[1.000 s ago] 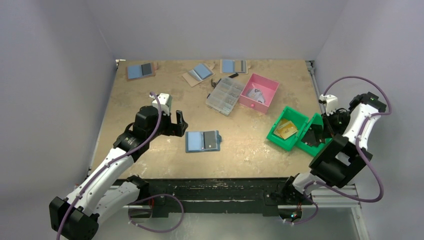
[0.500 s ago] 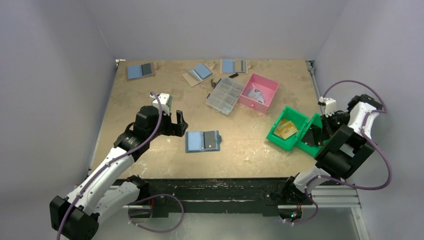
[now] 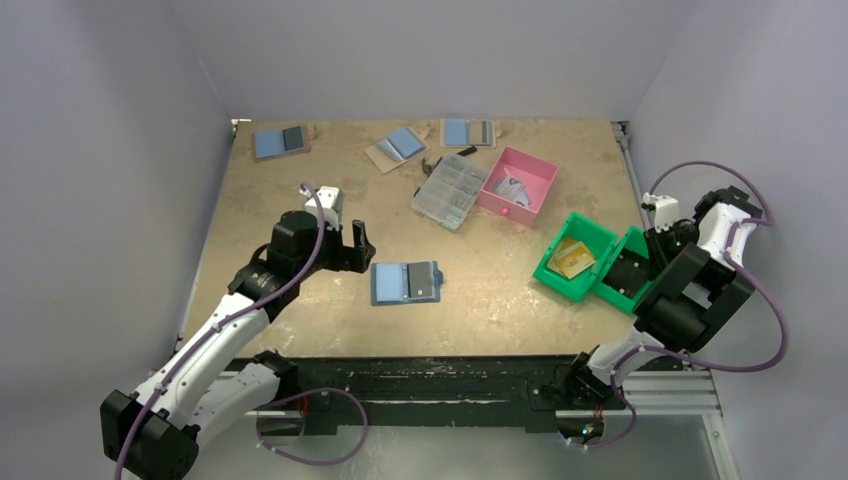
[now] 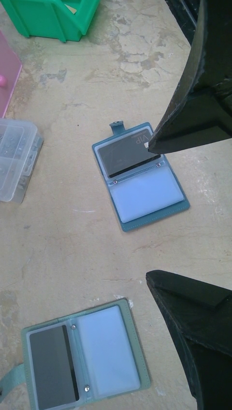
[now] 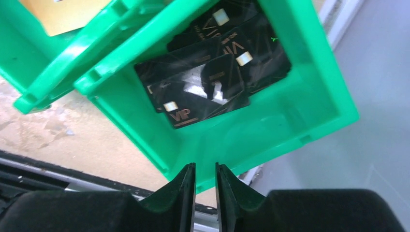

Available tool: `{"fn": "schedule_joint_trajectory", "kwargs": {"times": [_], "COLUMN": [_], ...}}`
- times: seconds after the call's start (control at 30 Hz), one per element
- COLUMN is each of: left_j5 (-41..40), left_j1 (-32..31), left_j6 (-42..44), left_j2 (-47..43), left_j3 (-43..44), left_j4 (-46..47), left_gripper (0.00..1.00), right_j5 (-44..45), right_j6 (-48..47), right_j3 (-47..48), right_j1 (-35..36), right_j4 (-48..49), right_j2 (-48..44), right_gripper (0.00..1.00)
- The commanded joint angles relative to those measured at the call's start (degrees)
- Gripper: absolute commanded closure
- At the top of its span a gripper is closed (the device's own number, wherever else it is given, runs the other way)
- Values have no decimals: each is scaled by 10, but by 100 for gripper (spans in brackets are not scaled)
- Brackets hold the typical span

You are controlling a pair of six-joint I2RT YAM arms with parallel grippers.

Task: Take the credit cards out of the card holder
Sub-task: Place the credit card in the storage box.

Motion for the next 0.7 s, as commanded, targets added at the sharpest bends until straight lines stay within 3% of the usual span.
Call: {"fn": "schedule_joint_trajectory", "kwargs": {"times": [0.0, 0.23, 0.67], "left_j5": [-2, -2, 43], "left_j1": [7, 9, 23], "left_j6": [7, 6, -4], "left_j2": [1, 3, 11], "left_j3": [10, 10, 4], "left_j4": [9, 11, 29], "left_gripper": [1, 1, 1], "right_j5": [31, 11, -206], "right_j6": [27, 18, -57], "right_j3": [-1, 4, 11], "right_j1": [5, 12, 84], "right_j4": [58, 52, -73], "right_j2": [-23, -50, -127], "right_gripper": [70, 69, 67]}}
